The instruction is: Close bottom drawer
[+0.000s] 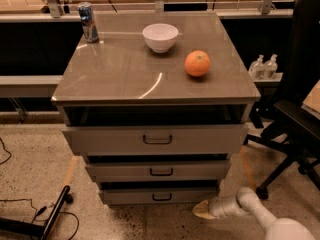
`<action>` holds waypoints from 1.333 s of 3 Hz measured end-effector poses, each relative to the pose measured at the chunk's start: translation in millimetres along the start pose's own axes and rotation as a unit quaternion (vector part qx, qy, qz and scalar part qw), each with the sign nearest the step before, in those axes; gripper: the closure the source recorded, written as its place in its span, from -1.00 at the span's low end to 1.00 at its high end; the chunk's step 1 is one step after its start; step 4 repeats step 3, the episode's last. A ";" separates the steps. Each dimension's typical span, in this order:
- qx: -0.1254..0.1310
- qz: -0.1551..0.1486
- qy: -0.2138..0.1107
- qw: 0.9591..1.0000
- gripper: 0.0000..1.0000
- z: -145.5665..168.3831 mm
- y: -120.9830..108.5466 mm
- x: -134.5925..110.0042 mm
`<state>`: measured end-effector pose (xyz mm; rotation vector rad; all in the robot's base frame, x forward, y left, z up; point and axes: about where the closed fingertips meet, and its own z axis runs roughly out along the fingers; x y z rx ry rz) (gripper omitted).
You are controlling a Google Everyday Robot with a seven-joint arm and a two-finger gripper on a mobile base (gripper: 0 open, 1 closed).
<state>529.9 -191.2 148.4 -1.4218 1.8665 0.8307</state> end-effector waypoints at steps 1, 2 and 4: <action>0.002 0.004 0.019 1.000 1.00 -18.4 19.8 2.1; 0.021 0.001 0.048 0.999 1.00 -54.6 36.3 -4.8; -0.002 -0.002 0.043 0.999 0.65 -42.7 56.9 -13.0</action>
Offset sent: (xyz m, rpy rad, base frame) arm -0.0717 -0.0558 0.0880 -0.1839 -0.0209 -0.0303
